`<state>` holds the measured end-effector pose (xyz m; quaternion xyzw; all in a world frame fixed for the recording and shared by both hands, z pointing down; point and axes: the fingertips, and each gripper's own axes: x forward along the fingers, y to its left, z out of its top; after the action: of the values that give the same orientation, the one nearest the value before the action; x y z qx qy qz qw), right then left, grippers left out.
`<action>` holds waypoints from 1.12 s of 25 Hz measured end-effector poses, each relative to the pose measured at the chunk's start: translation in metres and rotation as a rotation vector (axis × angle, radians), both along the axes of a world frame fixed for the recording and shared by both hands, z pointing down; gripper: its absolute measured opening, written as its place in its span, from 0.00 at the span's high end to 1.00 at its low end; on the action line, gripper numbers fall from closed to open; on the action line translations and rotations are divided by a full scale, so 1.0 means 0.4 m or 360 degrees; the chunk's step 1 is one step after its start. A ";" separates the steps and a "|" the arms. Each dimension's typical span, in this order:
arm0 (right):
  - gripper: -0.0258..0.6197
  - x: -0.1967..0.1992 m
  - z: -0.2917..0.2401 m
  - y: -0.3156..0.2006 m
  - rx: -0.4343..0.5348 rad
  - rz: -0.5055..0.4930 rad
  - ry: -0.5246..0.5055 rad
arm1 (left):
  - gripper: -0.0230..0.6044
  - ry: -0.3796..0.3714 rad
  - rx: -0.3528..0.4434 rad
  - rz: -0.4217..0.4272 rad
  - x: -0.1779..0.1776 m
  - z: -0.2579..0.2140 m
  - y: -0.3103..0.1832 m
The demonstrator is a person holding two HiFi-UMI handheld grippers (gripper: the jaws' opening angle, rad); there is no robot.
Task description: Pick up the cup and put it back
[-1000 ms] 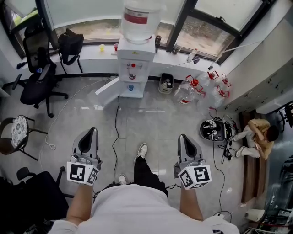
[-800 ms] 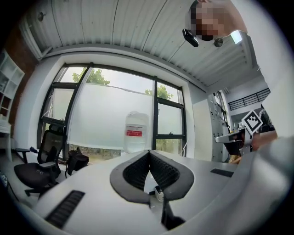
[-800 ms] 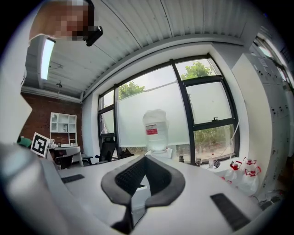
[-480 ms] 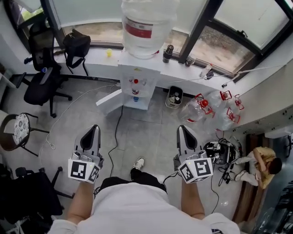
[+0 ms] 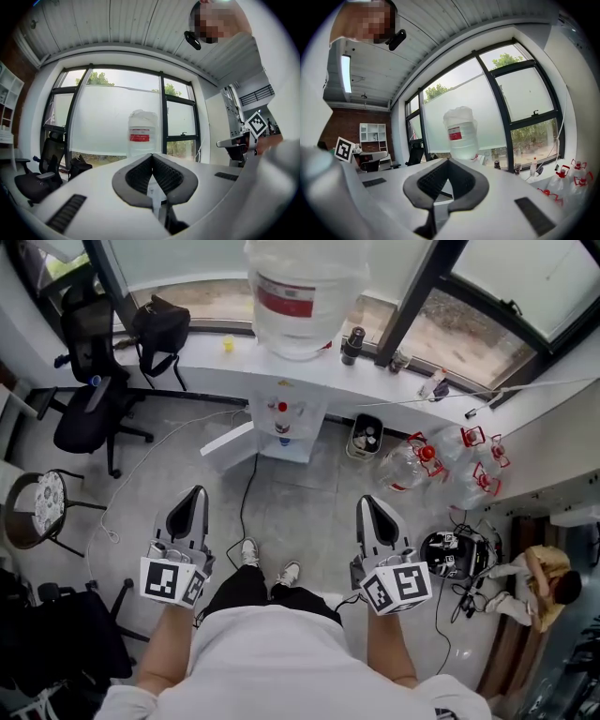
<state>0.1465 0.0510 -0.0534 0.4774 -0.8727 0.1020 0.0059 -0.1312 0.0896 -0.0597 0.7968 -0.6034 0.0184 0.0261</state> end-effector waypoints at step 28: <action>0.93 -0.192 0.408 -0.317 0.0035 0.0016 0.0424 | 0.92 0.0043 -0.0085 0.0372 0.003 0.517 -0.431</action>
<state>0.0696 -0.0759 0.1096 0.4912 -0.8628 0.0282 0.1161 -0.1299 -0.0828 0.1473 0.8609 -0.5053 0.0268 0.0531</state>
